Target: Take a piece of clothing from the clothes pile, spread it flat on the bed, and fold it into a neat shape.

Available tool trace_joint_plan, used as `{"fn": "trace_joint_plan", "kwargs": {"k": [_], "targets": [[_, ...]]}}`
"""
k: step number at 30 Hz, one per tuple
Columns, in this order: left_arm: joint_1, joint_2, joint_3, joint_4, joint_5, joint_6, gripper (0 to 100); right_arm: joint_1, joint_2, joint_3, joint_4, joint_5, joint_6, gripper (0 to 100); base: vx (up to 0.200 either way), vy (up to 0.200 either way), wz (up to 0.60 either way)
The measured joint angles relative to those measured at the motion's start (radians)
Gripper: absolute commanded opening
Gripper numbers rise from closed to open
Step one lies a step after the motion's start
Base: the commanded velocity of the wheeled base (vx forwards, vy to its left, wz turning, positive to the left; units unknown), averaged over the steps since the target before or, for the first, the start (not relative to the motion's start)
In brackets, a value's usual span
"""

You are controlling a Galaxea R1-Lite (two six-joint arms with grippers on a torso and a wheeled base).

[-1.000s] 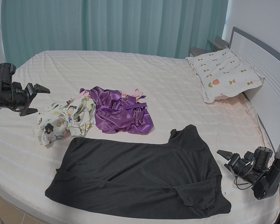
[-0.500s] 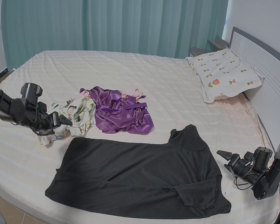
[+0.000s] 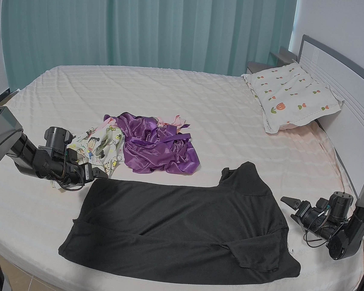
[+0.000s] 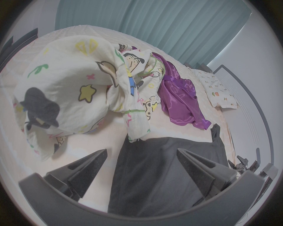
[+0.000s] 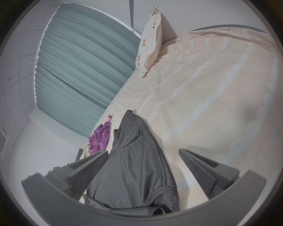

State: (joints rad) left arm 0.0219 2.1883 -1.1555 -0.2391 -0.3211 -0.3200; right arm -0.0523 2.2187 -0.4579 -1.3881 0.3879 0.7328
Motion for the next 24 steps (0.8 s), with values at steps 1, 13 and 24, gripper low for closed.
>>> {"fn": "trace_joint_plan", "kwargs": {"k": [1, 13, 24], "targets": [[0.0, 0.008, 0.0, -0.014, 0.0, 0.0, 100, 0.001, 0.0, 0.0, 0.0, 0.0, 0.0, 100, 0.0, 0.0, 0.0], [-0.023, 0.072, -0.005, -0.107, -0.01, -0.005, 100, 0.009, 0.002, 0.004, 0.0, 0.0, 0.0, 100, 0.0, 0.0, 0.0], [-0.036, 0.123, -0.001, -0.234, 0.002, -0.037, 0, 0.011, 0.008, 0.004, 0.0, 0.0, 0.0, 100, 0.0, 0.0, 0.0]]}}
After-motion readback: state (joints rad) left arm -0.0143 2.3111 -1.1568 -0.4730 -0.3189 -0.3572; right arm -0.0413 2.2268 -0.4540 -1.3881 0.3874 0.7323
